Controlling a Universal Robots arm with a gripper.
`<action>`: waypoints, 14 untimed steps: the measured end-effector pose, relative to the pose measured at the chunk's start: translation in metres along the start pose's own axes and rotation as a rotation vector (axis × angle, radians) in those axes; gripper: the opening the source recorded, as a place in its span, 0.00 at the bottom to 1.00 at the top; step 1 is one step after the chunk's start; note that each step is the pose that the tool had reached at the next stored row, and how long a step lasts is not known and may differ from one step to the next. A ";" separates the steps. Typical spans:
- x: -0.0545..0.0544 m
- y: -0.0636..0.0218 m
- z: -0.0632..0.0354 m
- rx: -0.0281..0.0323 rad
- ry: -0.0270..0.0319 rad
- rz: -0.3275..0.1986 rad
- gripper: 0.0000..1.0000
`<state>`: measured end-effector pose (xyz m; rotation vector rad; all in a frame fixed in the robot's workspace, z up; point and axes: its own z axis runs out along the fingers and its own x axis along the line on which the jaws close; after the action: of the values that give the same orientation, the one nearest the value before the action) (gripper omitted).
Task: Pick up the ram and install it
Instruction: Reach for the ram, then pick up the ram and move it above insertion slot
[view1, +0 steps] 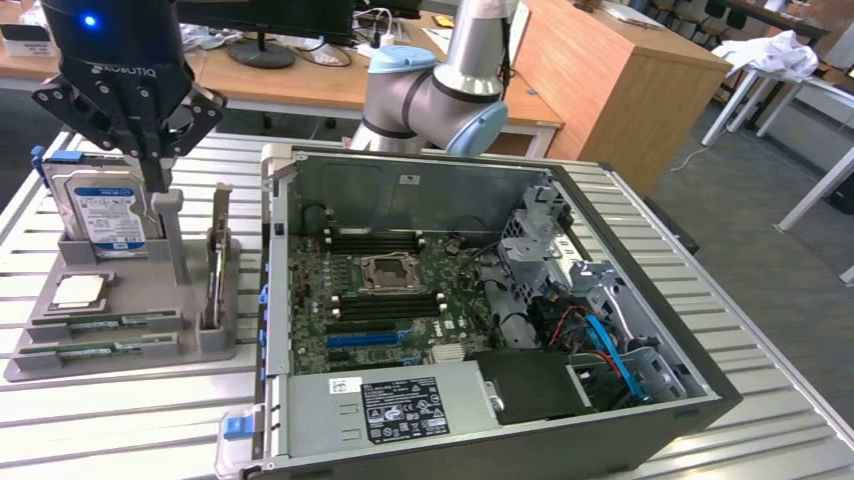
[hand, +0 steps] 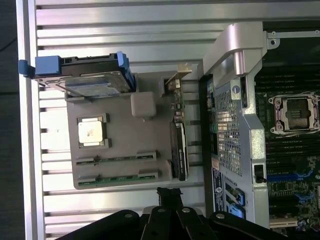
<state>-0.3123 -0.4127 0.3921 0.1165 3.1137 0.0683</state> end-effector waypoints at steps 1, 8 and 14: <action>0.000 -0.0004 0.0000 0.0000 -0.0001 0.000 0.10; 0.000 -0.0005 0.0000 0.0000 -0.0001 0.000 0.10; 0.000 -0.0005 0.0000 0.0000 0.0000 0.000 0.10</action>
<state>-0.3123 -0.4133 0.3921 0.1161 3.1137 0.0684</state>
